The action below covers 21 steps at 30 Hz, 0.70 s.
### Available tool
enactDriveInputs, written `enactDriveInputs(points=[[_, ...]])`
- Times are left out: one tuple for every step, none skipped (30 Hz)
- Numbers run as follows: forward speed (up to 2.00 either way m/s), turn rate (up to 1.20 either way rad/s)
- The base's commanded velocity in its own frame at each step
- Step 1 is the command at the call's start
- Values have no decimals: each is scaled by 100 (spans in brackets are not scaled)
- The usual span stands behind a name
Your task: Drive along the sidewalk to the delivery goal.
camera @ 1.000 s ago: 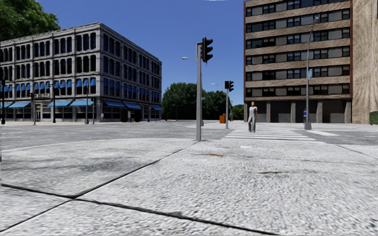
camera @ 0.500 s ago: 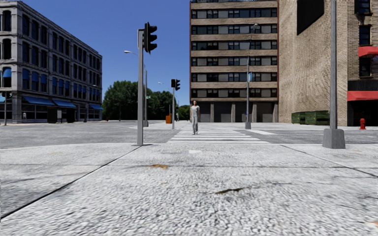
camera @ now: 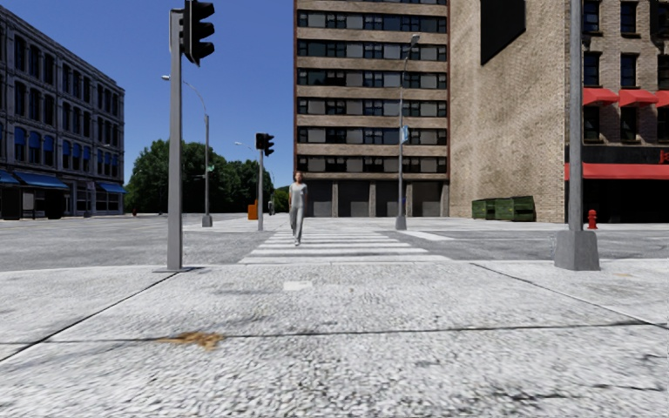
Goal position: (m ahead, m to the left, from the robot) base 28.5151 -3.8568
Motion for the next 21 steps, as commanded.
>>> enactDriveInputs(points=[[200,0],[200,0],[200,0],[200,0],[200,0],[200,0],[200,0],[200,0],[200,0],[200,0],[200,0],[200,-2],[200,-13],[200,-30],[200,-30],[200,-37],[200,-39],[200,-39],[200,-39],[200,-39],[200,-40]])
